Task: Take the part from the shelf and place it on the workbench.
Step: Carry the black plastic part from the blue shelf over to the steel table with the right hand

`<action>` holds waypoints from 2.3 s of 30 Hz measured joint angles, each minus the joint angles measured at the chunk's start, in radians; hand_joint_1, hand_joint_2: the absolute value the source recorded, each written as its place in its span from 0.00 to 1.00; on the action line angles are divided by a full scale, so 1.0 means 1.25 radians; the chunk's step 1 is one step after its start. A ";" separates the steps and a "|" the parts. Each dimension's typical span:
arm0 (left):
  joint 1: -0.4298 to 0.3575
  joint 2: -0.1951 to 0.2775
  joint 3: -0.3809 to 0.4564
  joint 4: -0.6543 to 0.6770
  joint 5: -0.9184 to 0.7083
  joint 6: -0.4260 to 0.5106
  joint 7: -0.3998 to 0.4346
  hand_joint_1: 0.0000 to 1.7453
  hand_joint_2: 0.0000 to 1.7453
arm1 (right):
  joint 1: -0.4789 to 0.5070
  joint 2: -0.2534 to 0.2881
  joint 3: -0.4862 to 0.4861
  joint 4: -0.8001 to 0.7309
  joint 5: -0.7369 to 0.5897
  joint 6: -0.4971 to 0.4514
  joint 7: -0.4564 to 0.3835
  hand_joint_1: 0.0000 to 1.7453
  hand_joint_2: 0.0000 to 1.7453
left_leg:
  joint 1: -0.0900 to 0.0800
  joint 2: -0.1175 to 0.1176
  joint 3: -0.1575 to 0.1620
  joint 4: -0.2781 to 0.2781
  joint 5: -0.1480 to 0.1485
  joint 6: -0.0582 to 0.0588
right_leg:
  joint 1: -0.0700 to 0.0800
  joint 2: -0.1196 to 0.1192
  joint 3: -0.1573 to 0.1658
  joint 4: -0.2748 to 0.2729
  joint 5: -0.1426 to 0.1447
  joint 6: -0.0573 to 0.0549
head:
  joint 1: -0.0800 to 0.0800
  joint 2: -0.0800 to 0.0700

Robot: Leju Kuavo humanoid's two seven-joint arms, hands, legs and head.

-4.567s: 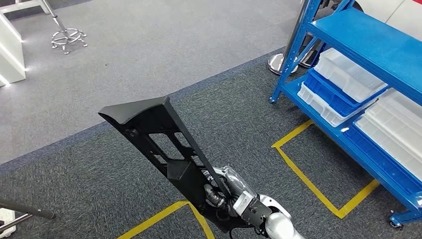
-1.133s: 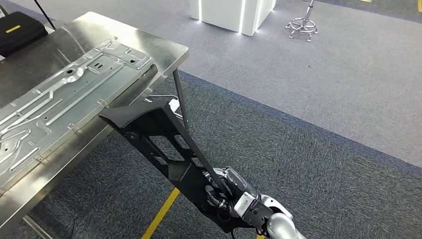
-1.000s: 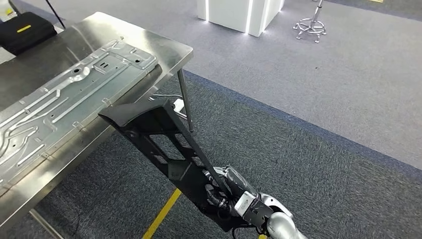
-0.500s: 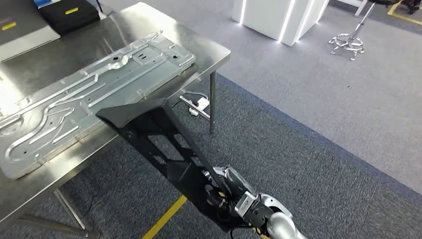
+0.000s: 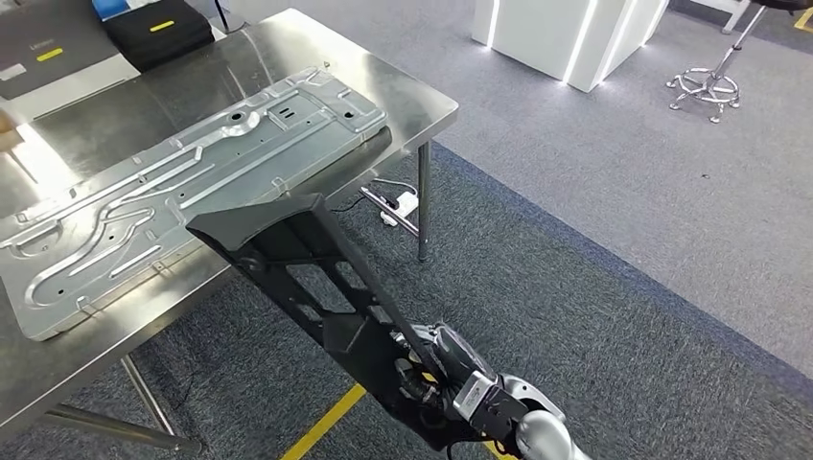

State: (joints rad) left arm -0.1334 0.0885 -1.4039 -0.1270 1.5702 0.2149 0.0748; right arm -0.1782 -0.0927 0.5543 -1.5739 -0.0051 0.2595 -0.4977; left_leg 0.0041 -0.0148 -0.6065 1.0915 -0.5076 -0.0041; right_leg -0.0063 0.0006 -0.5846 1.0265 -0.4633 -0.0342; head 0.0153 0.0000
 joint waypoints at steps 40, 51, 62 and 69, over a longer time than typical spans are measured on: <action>0.009 -0.004 0.006 0.000 0.000 -0.002 -0.005 0.00 1.00 | -0.001 0.000 0.000 0.000 -0.011 0.014 -0.004 0.97 1.00 | 0.008 0.010 -0.030 -0.035 0.059 -0.004 | 0.008 0.001 0.071 -0.013 -0.051 0.004 | 0.001 0.000; 0.004 0.000 0.006 0.000 0.000 0.000 -0.004 0.00 1.00 | -0.002 -0.001 0.000 0.000 0.000 0.011 -0.007 0.97 1.00 | 0.003 -0.005 0.044 -0.063 0.029 0.040 | -0.001 0.001 -0.082 0.206 -0.137 0.038 | 0.001 0.000; 0.002 -0.001 0.006 0.000 0.000 0.002 -0.002 0.00 1.00 | -0.004 -0.001 0.001 -0.002 0.018 0.000 -0.008 0.97 1.00 | 0.004 -0.012 0.025 0.041 -0.026 0.002 | -0.001 0.002 -0.036 0.007 0.029 0.005 | 0.001 0.000; 0.004 0.000 0.005 0.000 0.000 0.004 -0.002 0.00 1.00 | -0.004 -0.001 0.001 -0.002 0.020 -0.001 -0.009 0.97 1.00 | 0.003 0.025 -0.021 0.046 -0.002 -0.001 | 0.003 -0.039 -0.015 0.006 0.011 0.000 | 0.001 0.000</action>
State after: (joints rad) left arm -0.1289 0.0884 -1.3971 -0.1266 1.5702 0.2204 0.0717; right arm -0.1837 -0.0935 0.5550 -1.5763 0.0198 0.2583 -0.5089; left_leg 0.0083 0.0164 -0.6332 1.1496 -0.5101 -0.0056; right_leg -0.0025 -0.0479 -0.6035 1.0334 -0.4490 -0.0338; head 0.0168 0.0000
